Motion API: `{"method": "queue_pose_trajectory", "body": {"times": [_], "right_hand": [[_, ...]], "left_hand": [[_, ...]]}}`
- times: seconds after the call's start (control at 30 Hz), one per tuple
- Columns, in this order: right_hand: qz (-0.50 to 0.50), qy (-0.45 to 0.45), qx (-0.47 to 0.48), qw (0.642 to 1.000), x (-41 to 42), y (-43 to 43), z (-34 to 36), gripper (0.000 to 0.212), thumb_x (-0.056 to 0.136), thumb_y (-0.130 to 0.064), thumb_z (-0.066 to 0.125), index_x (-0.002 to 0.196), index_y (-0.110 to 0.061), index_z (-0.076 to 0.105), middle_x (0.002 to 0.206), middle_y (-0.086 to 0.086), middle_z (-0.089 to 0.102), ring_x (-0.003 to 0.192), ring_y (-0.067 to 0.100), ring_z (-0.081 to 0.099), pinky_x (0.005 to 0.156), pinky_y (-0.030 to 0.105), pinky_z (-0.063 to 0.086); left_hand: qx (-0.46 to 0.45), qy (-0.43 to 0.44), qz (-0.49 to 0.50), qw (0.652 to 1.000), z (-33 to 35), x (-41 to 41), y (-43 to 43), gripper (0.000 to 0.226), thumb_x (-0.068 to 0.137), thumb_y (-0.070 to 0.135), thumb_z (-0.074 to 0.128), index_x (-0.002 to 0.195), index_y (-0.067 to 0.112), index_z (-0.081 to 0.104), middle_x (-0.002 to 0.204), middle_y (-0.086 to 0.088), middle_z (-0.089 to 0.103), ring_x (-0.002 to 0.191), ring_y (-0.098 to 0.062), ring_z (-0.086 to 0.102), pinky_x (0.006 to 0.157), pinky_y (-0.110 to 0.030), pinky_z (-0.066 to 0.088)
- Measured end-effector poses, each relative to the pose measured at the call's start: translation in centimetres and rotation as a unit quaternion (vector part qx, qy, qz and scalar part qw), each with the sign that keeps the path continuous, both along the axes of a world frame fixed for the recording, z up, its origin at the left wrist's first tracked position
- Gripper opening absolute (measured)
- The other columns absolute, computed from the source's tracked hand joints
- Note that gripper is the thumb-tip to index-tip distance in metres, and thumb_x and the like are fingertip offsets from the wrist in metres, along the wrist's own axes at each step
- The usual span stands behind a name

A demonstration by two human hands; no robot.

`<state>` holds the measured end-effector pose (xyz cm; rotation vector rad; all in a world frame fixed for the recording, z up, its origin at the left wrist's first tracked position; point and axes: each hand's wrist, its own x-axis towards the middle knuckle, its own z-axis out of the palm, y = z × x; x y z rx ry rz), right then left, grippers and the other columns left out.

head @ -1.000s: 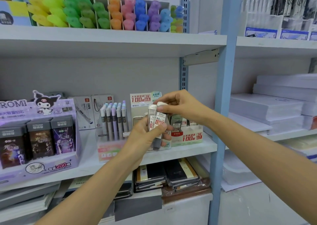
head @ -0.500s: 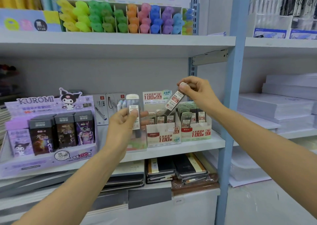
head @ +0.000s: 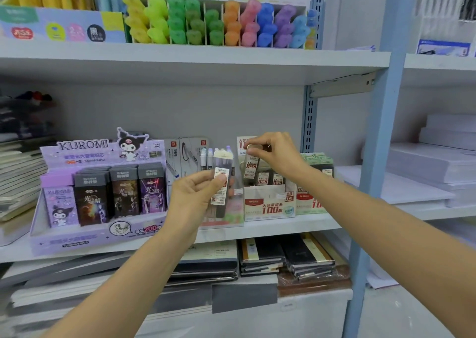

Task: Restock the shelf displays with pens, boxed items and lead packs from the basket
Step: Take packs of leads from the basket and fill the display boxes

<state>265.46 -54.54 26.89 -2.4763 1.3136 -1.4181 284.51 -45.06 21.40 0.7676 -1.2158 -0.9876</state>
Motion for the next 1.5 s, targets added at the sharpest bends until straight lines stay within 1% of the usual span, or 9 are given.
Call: {"method": "queue_pose_trajectory", "body": {"times": [0.23,0.4,0.6,0.73,0.8,0.97,1.2,1.33,1.5], "right_hand": [[-0.084,0.103,0.007,0.991,1.3,-1.2,-1.2,0.021,0.094,-0.023,0.061,0.114,-0.017,0.062,0.095,0.003,0.069,0.084,0.016,0.061,0.081,0.04,0.054],[-0.083,0.127,-0.006,0.988,0.8,-0.7,-1.1,0.018,0.093,-0.02,0.062,0.107,-0.016,0.073,0.107,0.001,0.068,0.096,0.013,0.06,0.089,0.032,0.051],[0.15,-0.107,0.1,0.978,0.1,3.6,0.0,0.034,0.097,-0.037,0.052,0.123,-0.018,0.062,0.106,-0.007,0.07,0.082,0.005,0.065,0.073,0.021,0.053],[0.212,-0.048,0.13,0.967,0.4,5.9,-0.8,0.023,0.096,-0.023,0.059,0.114,-0.012,0.067,0.103,-0.002,0.071,0.092,0.005,0.068,0.077,0.016,0.053],[0.204,-0.061,0.116,0.97,-0.1,6.3,-1.0,0.019,0.097,-0.019,0.056,0.107,-0.009,0.068,0.097,0.002,0.071,0.089,0.008,0.068,0.078,0.02,0.055],[0.099,-0.157,0.039,0.982,-2.1,5.2,0.1,0.017,0.099,-0.023,0.052,0.104,-0.011,0.064,0.094,0.004,0.07,0.086,0.015,0.068,0.076,0.029,0.057],[-0.017,-0.031,-0.031,0.999,-2.1,2.9,-1.7,0.017,0.097,-0.026,0.054,0.11,-0.017,0.062,0.097,-0.004,0.068,0.087,0.009,0.064,0.073,0.026,0.055],[-0.029,0.017,-0.056,0.998,-1.0,1.9,-2.5,0.019,0.096,-0.023,0.057,0.112,-0.017,0.064,0.098,-0.004,0.067,0.077,-0.003,0.057,0.069,0.007,0.041],[-0.025,0.055,-0.035,0.998,-0.3,1.3,-2.5,0.023,0.095,-0.019,0.059,0.118,-0.017,0.062,0.099,-0.002,0.067,0.088,0.01,0.061,0.084,0.031,0.053]], "left_hand": [[0.009,0.003,0.003,1.0,-0.3,0.3,-0.3,0.012,0.085,0.008,0.069,0.096,0.012,0.068,0.077,-0.003,0.077,0.066,-0.01,0.073,0.051,-0.018,0.053],[0.02,0.006,-0.007,1.0,-0.5,0.0,-0.4,0.018,0.084,0.01,0.069,0.102,0.011,0.068,0.083,-0.008,0.077,0.073,-0.017,0.074,0.057,-0.023,0.057],[0.009,0.002,0.009,1.0,-0.6,-1.2,-0.4,0.016,0.087,0.011,0.069,0.103,0.011,0.07,0.09,-0.009,0.077,0.08,-0.022,0.075,0.062,-0.029,0.059],[-0.014,-0.039,0.025,0.999,-0.3,-2.4,0.1,0.013,0.088,0.015,0.069,0.099,0.02,0.073,0.091,-0.004,0.077,0.083,-0.02,0.074,0.059,-0.035,0.06],[-0.052,-0.086,0.057,0.993,-0.4,-2.7,0.3,0.015,0.09,0.016,0.067,0.102,0.025,0.073,0.097,0.0,0.075,0.091,-0.017,0.071,0.073,-0.037,0.06],[-0.207,-0.331,0.207,0.897,-1.1,-1.6,0.6,0.028,0.093,0.015,0.06,0.119,0.022,0.064,0.121,0.007,0.057,0.115,-0.005,0.05,0.099,-0.019,0.039],[-0.241,-0.568,0.232,0.752,-3.7,0.1,0.2,0.056,0.09,0.02,0.062,0.144,0.018,0.045,0.147,-0.002,0.044,0.138,-0.021,0.036,0.121,-0.037,0.009],[-0.254,-0.593,0.244,0.724,-4.1,0.2,0.1,0.059,0.089,0.019,0.064,0.144,0.013,0.045,0.147,-0.008,0.045,0.137,-0.027,0.039,0.121,-0.044,0.011],[-0.26,-0.604,0.249,0.711,-4.0,0.1,-0.1,0.061,0.089,0.022,0.064,0.146,0.014,0.042,0.149,-0.007,0.043,0.138,-0.027,0.037,0.122,-0.044,0.01]]}}
